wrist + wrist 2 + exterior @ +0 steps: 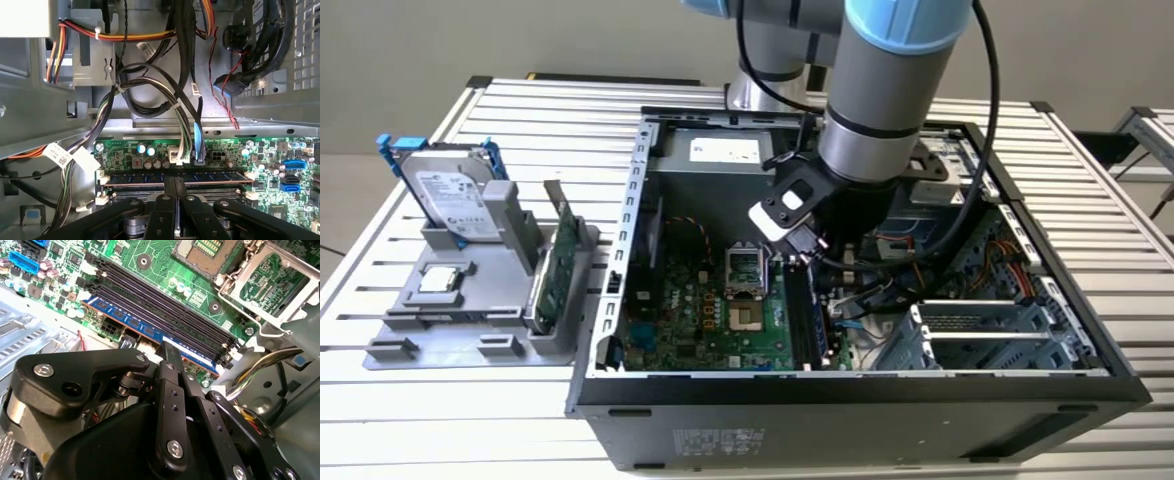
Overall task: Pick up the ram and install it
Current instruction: 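Press down the ram until it locks into place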
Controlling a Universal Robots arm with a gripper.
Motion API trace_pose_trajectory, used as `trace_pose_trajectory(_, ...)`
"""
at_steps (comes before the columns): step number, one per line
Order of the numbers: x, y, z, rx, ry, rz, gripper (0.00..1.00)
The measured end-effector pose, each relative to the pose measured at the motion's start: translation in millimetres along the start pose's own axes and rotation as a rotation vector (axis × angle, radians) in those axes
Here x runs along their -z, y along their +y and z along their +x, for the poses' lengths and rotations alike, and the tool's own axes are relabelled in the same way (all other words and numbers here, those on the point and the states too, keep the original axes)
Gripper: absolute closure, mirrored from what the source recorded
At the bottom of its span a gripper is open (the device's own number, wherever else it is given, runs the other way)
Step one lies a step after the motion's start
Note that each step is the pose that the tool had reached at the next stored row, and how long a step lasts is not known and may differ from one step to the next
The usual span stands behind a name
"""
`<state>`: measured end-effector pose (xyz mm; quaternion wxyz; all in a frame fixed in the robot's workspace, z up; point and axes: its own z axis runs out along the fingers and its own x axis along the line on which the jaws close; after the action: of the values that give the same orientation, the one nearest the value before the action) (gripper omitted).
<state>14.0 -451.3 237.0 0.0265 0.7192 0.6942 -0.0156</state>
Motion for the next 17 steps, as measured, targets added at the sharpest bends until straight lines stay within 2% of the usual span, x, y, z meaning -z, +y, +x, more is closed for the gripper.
trace_pose_trajectory(17,18.8,0.3,-1.1,0.000,0.0000,0.0003,1.00)
